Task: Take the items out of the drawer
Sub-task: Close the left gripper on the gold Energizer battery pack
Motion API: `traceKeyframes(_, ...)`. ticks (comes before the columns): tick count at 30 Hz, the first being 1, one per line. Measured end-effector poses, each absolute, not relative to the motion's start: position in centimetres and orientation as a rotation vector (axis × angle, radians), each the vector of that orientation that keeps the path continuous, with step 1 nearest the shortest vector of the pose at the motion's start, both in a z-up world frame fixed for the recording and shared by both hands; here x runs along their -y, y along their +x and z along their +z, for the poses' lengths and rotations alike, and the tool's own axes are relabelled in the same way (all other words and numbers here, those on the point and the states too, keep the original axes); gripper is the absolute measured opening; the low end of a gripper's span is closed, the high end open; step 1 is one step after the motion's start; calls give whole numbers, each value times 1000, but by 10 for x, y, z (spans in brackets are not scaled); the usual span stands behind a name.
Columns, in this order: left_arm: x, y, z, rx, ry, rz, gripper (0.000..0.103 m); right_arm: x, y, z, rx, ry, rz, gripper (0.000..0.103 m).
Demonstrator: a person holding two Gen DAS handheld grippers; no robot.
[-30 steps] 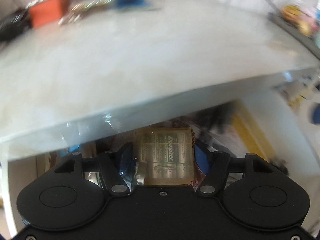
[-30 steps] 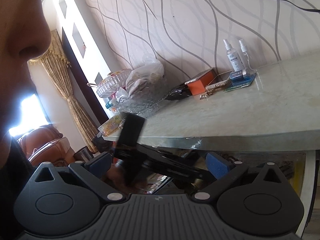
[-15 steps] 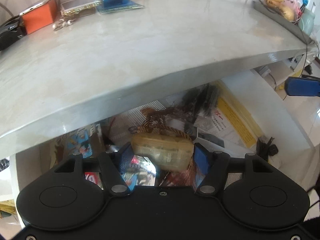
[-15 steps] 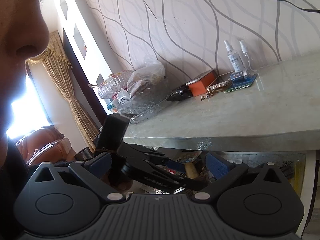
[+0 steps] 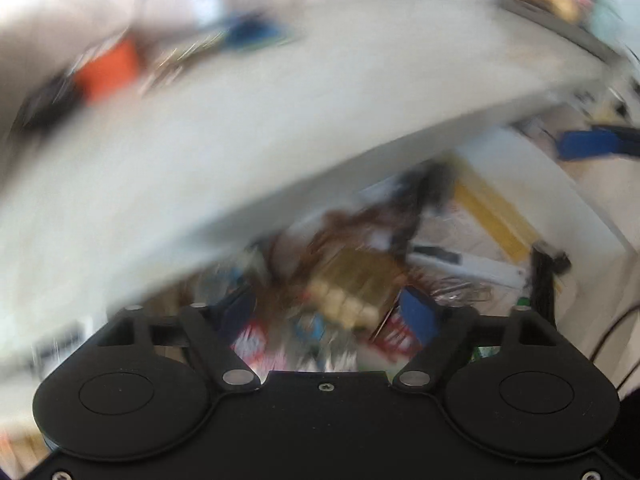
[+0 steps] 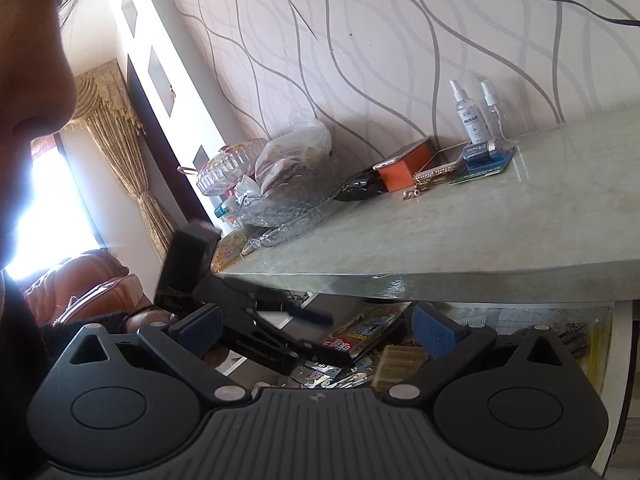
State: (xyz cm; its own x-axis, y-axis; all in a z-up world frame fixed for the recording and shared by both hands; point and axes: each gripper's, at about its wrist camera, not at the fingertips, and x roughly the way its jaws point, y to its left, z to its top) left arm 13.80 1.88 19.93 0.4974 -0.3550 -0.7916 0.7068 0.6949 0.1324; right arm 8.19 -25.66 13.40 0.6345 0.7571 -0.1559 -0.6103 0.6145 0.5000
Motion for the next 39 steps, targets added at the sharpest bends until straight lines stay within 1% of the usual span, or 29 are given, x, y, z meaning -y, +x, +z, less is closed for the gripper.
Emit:
traceKeyframes(2,1,133,193,-769,639,-759,91,256,81,134,-371,421,808,103)
traceKeyframes(6,23,130,158,-712,864,-901,91,257,79,135,-367,421,804,103)
traceKeyframes(7,25,133,150,-722,890,-932,91,257,79,135,-366,424,805,103)
traceKeyframes(9,26,138,138,-716,923,-963,87,258,79,135,-363,429,807,103)
traceKeyframes(11,27,142,128,-698,947,-976,88,258,79,135,-362,428,809,103)
traceKeyframes(15,22,150,117,-695,898,-947,88,258,79,135,-363,425,814,103)
traceKeyframes(18,24,153,101,-709,850,-837,94,258,79,135,-361,427,816,103)
traceKeyframes(22,27,160,92,-704,803,-819,94,259,80,134,-359,430,810,103)
traceKeyframes(26,20,178,89,-719,771,-913,94,257,81,134,-367,428,812,103)
traceKeyframes(27,19,184,86,-726,777,-940,98,257,80,134,-367,429,811,103)
traceKeyframes(29,19,197,77,-753,778,-968,103,258,80,134,-369,433,812,103)
traceKeyframes(32,22,211,72,-793,723,-1000,103,257,80,134,-371,428,808,103)
traceKeyframes(34,25,214,69,-813,676,-1017,97,257,80,134,-369,427,803,103)
traceKeyframes(37,29,204,71,-804,670,-1015,82,258,81,134,-370,432,799,103)
traceKeyframes(39,31,198,77,-832,646,-1018,51,258,82,133,-374,438,796,103)
